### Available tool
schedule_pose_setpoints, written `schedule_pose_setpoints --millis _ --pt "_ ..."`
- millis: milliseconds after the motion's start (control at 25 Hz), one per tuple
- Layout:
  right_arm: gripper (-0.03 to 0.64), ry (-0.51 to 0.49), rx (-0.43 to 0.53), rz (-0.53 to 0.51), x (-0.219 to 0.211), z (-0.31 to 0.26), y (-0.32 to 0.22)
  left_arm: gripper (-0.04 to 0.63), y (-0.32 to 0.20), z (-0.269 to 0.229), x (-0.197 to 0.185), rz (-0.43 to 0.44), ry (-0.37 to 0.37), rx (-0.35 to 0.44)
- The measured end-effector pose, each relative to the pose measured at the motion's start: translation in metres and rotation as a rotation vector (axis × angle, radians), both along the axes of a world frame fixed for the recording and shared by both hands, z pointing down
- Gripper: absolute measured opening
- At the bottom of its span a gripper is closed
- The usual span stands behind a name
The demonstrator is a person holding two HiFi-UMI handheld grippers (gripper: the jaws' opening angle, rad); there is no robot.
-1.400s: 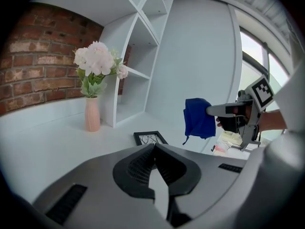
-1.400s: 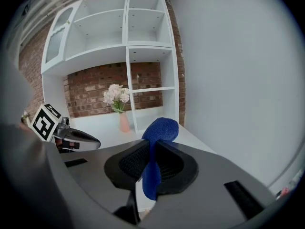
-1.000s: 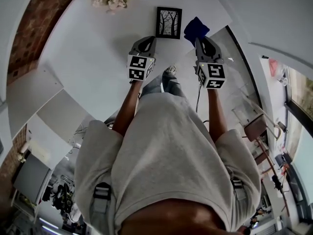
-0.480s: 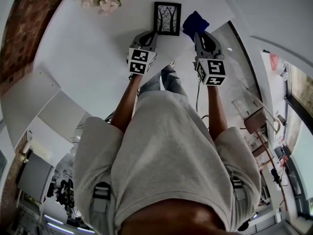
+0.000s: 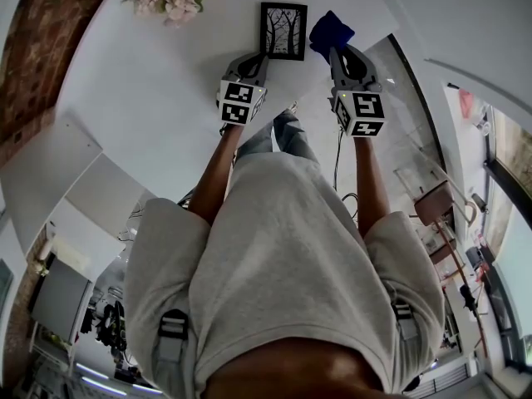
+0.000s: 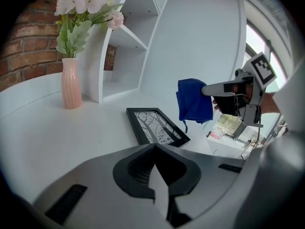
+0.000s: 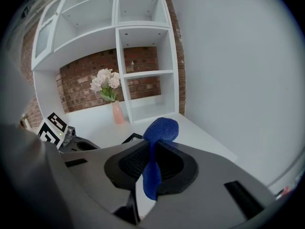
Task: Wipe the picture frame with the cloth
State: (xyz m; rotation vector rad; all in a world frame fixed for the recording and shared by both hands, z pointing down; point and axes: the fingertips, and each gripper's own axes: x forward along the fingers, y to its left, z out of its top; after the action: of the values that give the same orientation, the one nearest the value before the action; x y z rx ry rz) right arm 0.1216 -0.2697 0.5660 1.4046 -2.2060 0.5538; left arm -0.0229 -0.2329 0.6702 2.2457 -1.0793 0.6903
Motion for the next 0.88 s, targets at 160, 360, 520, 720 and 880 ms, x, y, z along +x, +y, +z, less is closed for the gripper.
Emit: schedule_pose_setpoints --millis 160,360,520,720,880 --pt "0.058 0.044 0.011 -0.050 -0.006 0.002 -0.012 0.016 0.001 0.000 0.000 0.003 -0.002 0.001" --pt "0.058 0.201 0.086 -0.177 -0.022 -0.009 -0.032 0.017 0.000 0.000 -0.001 -0.009 0.010 0.002" --pt "0.058 0.401 0.185 -0.353 -0.040 -0.008 -0.042 0.017 0.002 0.002 -0.001 -0.003 0.008 -0.002" --pt "0.058 0.642 0.275 -0.538 -0.057 -0.002 -0.050 0.015 0.002 0.000 -0.001 0.000 0.010 0.005" --pt "0.058 0.734 0.325 -0.611 -0.062 0.006 -0.066 0.016 0.002 0.002 -0.001 0.006 0.007 0.008"
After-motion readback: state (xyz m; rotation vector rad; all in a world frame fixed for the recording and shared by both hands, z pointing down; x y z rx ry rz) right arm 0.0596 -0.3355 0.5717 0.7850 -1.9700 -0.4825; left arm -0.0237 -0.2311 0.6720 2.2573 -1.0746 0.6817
